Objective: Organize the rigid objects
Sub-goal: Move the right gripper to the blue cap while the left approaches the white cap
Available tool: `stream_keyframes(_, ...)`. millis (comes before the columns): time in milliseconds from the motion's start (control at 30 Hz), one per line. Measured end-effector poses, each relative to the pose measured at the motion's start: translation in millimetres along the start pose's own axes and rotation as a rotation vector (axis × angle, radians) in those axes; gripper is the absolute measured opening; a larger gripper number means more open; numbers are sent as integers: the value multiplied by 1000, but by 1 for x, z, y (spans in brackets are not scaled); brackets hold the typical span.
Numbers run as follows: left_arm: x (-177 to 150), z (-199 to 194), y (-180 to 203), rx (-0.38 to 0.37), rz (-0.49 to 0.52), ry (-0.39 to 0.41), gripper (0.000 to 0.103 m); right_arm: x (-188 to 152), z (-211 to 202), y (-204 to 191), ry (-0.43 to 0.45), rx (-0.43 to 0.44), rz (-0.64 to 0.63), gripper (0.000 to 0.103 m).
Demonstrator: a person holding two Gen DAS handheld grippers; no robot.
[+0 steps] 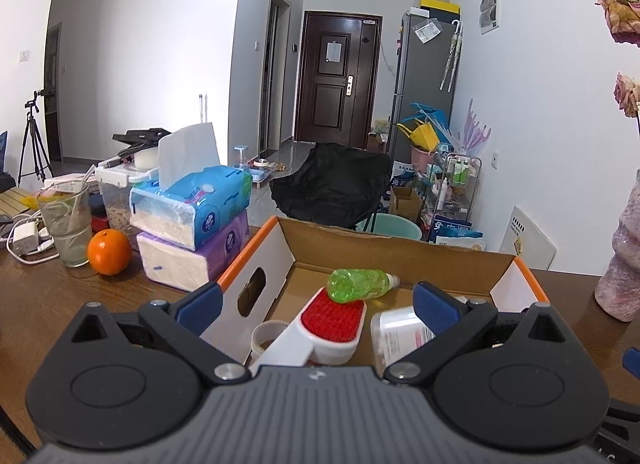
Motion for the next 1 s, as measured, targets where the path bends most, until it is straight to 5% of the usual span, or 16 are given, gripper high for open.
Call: stream_keyframes(1000,-44,-91,21,-43,33,-80,103,-17,-94,57,-38,-14,11,103)
Point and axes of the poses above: each gripper's, at about its wrist camera, not at the fingertips, and z roughly the way its jaws point, y to its right, x to its top, the point moved 6 cm from there along z, roughly the way its jaws point, and after that the axes turned 11 degrees about y, right-handed, at the moved point
